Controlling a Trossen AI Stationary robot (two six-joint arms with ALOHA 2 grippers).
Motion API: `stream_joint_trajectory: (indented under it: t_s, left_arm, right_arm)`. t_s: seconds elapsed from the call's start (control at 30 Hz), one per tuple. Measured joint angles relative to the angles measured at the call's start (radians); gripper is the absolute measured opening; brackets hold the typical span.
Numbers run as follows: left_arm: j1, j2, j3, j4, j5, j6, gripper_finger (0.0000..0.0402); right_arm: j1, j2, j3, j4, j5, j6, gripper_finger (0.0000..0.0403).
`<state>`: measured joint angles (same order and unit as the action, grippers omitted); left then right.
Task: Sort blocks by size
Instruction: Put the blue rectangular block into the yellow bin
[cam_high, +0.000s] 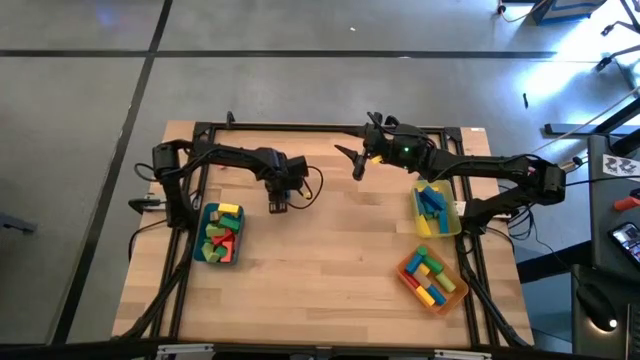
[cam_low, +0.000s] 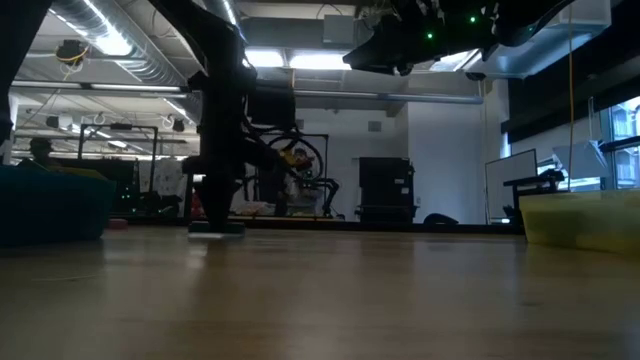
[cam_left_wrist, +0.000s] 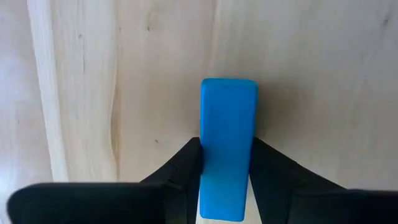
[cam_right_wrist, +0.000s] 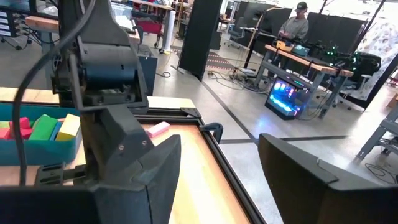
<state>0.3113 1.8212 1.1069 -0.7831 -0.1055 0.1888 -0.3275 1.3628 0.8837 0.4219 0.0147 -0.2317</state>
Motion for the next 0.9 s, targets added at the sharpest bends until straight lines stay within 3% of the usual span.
stream_joint_trajectory:
  t_s: [0.23, 0.5, 0.7, 0.9]
  left_arm:
    - [-0.04, -0.088, 0.0, -0.035, -0.002, -0.033, 0.0092]
    - [-0.086, -0.293, -0.029, -0.028, -0.003, -0.072, 0.0091]
    - [-0.096, -0.499, -0.143, 0.109, -0.006, -0.077, 0.0096]
    - [-0.096, -0.677, -0.268, 0.33, -0.006, -0.068, 0.0093]
  right_arm:
    - [0.0, 0.0, 0.0, -0.022, 0.0, -0.004, 0.0218]
    - [0.0, 0.0, 0.0, -0.028, 0.0, -0.008, 0.0218]
    - [0.0, 0.0, 0.0, -0.025, -0.053, -0.009, 0.0218]
    - [0.0, 0.015, 0.0, 0.034, -0.202, -0.012, 0.0218]
